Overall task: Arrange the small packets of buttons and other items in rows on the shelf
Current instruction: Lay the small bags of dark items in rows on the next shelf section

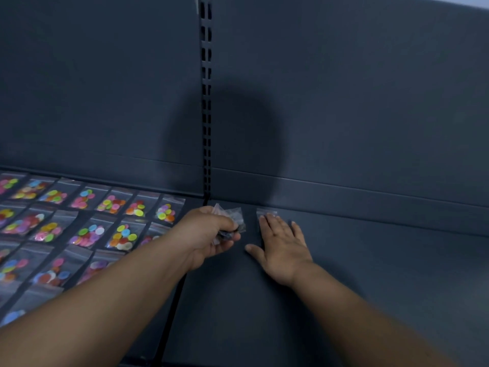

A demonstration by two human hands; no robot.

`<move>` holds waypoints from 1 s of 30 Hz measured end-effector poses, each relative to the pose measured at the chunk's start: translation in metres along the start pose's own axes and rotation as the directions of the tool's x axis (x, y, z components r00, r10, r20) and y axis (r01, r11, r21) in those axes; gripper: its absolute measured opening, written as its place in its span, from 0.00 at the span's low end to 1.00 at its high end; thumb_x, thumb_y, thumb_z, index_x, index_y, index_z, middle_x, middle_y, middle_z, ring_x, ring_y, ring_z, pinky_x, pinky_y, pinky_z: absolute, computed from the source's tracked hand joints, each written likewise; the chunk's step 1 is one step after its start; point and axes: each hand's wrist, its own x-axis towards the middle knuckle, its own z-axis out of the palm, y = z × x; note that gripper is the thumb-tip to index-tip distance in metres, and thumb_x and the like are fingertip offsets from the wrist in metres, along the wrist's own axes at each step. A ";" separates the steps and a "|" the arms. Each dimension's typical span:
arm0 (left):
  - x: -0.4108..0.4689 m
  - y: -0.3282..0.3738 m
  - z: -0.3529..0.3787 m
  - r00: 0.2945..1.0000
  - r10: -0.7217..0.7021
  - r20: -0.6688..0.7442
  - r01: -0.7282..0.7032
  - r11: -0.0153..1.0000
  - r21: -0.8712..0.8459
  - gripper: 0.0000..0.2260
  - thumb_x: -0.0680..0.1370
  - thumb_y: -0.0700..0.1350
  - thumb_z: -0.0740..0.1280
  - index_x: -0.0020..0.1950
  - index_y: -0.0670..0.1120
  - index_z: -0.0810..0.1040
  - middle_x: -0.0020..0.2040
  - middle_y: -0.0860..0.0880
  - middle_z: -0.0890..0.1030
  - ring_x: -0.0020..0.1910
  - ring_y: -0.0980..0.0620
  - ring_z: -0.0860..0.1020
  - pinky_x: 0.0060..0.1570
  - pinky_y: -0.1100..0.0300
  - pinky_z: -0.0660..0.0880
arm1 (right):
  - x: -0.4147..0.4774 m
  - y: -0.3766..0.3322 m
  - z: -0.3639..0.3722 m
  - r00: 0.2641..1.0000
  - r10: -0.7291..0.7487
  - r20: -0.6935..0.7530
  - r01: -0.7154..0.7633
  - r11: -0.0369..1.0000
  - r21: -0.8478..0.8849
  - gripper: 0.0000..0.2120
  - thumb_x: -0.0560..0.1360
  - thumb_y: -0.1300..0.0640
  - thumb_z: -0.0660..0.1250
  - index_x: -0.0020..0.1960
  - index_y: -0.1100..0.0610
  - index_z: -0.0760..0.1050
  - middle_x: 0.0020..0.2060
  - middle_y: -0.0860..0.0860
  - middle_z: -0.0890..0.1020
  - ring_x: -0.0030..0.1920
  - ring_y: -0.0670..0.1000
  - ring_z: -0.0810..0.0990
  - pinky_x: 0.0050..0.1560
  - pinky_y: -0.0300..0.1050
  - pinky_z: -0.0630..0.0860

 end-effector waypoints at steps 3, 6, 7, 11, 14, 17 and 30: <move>0.002 -0.001 0.003 1.000 -0.010 0.002 0.010 1.000 -0.021 0.07 0.75 0.33 0.67 0.48 0.43 0.74 0.39 0.43 0.81 0.31 0.50 0.81 0.25 0.64 0.75 | 0.002 0.000 0.001 1.000 0.000 -0.030 0.000 1.000 0.009 0.37 0.76 0.33 0.46 0.77 0.51 0.41 0.77 0.48 0.45 0.77 0.49 0.41 0.74 0.55 0.36; 0.002 -0.002 0.005 1.000 -0.014 0.004 0.014 1.000 -0.017 0.06 0.75 0.34 0.67 0.48 0.44 0.74 0.38 0.44 0.81 0.31 0.51 0.81 0.25 0.63 0.75 | 0.001 0.001 -0.002 0.999 -0.012 -0.038 0.013 0.999 0.031 0.35 0.77 0.34 0.47 0.77 0.50 0.43 0.77 0.48 0.46 0.77 0.50 0.42 0.74 0.55 0.37; 0.002 -0.002 0.006 1.000 -0.012 0.007 0.012 1.000 -0.015 0.06 0.76 0.35 0.67 0.47 0.44 0.74 0.38 0.44 0.81 0.32 0.51 0.81 0.25 0.63 0.75 | 0.001 0.002 -0.004 0.998 -0.022 -0.060 0.026 0.998 0.064 0.33 0.78 0.36 0.48 0.77 0.49 0.45 0.77 0.48 0.47 0.76 0.51 0.43 0.75 0.55 0.38; 0.005 -0.001 0.011 1.000 0.011 0.016 -0.011 1.000 0.007 0.05 0.76 0.35 0.66 0.46 0.45 0.75 0.40 0.44 0.81 0.35 0.51 0.81 0.27 0.63 0.75 | -0.004 0.000 -0.019 0.911 0.074 -0.407 0.124 0.889 0.441 0.17 0.80 0.48 0.56 0.65 0.54 0.72 0.60 0.52 0.76 0.61 0.51 0.72 0.65 0.47 0.65; 0.007 -0.002 0.016 0.999 0.033 0.035 -0.034 0.999 0.035 0.05 0.76 0.35 0.66 0.45 0.45 0.76 0.41 0.44 0.82 0.36 0.50 0.82 0.29 0.62 0.75 | -0.010 -0.011 -0.040 0.966 0.216 -0.144 0.077 0.293 0.953 0.10 0.79 0.52 0.62 0.44 0.57 0.77 0.36 0.50 0.77 0.37 0.45 0.74 0.39 0.38 0.72; 0.007 -0.004 0.023 0.992 0.059 0.108 -0.068 0.994 0.083 0.06 0.75 0.34 0.66 0.45 0.45 0.76 0.40 0.44 0.82 0.35 0.51 0.81 0.31 0.62 0.75 | -0.015 -0.012 -0.051 0.993 0.107 -0.044 0.030 0.130 0.991 0.03 0.76 0.62 0.65 0.44 0.60 0.76 0.32 0.51 0.77 0.26 0.41 0.73 0.27 0.31 0.68; 0.016 -0.006 0.051 0.987 0.112 0.118 -0.135 0.970 0.204 0.08 0.73 0.32 0.68 0.43 0.44 0.76 0.36 0.46 0.80 0.32 0.53 0.78 0.30 0.63 0.75 | -0.034 0.028 -0.051 0.990 0.074 0.117 -0.133 0.267 0.954 0.09 0.74 0.67 0.66 0.41 0.55 0.72 0.34 0.50 0.78 0.32 0.45 0.75 0.34 0.37 0.71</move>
